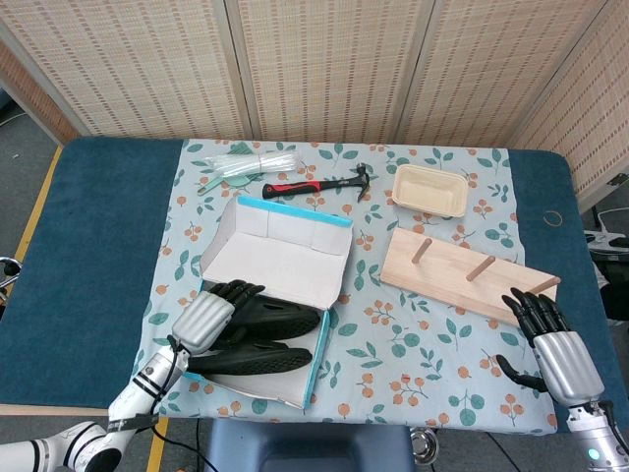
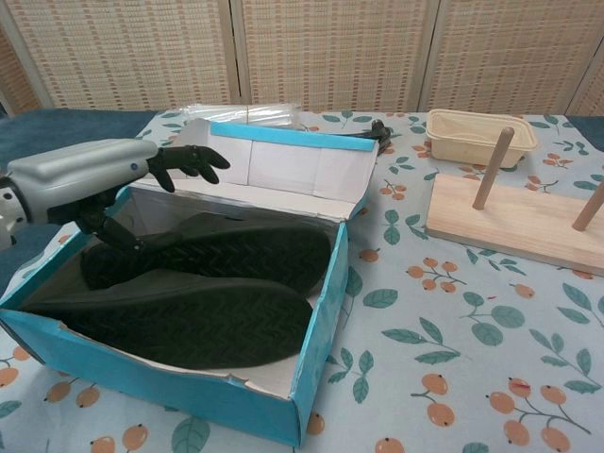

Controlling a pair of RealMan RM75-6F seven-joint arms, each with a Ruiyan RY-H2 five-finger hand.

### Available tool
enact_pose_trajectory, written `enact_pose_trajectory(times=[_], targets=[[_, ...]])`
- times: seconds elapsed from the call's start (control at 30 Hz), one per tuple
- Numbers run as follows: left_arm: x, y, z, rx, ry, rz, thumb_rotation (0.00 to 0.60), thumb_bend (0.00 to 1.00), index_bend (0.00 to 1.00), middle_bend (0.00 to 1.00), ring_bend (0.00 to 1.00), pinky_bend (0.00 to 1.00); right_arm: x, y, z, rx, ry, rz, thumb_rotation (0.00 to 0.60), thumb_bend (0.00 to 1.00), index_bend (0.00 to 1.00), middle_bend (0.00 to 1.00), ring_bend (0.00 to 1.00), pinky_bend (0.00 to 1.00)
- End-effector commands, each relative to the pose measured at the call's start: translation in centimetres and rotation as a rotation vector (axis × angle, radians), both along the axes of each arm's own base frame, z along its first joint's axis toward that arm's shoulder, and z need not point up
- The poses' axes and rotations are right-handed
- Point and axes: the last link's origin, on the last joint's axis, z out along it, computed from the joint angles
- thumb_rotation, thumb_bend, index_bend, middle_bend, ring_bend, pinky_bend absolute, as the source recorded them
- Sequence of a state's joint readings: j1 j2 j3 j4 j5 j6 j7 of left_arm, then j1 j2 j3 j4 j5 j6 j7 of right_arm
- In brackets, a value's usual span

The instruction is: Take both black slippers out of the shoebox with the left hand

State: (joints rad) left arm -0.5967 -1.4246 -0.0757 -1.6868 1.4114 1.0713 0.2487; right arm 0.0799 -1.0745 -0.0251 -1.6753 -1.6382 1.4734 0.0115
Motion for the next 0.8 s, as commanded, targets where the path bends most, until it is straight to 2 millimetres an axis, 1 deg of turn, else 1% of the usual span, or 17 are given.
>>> enact_pose_trajectory(times=[0.03, 0.17, 0.2, 0.33, 0.5, 0.8], targets=[[-0.8, -0.4, 0.3, 0.020, 0.022, 0.003, 0.600, 0.41, 0.12, 0.17, 0.15, 0.28, 0.1, 0.0, -0.1, 0.003, 0.001, 0.002, 0.507, 0.25, 0.00, 0.00, 0.00, 0.00], [-1.6, -0.7, 0.5, 0.039, 0.056, 0.007, 0.600, 0.41, 0.19, 0.24, 0.17, 0.30, 0.1, 0.0, -0.3, 0.009, 0.003, 0.005, 0.506, 0.25, 0.00, 0.00, 0.00, 0.00], [-1.8, -0.6, 0.5, 0.042, 0.062, 0.010, 0.600, 0.41, 0.20, 0.24, 0.17, 0.30, 0.1, 0.1, -0.3, 0.011, 0.005, 0.006, 0.506, 0.25, 0.00, 0.00, 0.00, 0.00], [-2.4, -0.3, 0.2, 0.039, 0.090, 0.033, 0.600, 0.41, 0.20, 0.25, 0.18, 0.30, 0.2, 0.1, -0.4, 0.014, 0.003, 0.010, 0.507, 0.25, 0.00, 0.00, 0.00, 0.00], [-2.4, -0.1, 0.0, 0.032, 0.113, 0.041, 0.600, 0.41, 0.20, 0.25, 0.18, 0.31, 0.1, 0.1, -0.2, 0.014, 0.004, 0.011, 0.507, 0.25, 0.00, 0.00, 0.00, 0.00], [-2.2, 0.2, -0.4, -0.061, 0.156, 0.106, 0.600, 0.40, 0.20, 0.24, 0.18, 0.32, 0.1, 0.1, -0.3, 0.015, 0.003, 0.008, 0.510, 0.25, 0.00, 0.00, 0.00, 0.00]])
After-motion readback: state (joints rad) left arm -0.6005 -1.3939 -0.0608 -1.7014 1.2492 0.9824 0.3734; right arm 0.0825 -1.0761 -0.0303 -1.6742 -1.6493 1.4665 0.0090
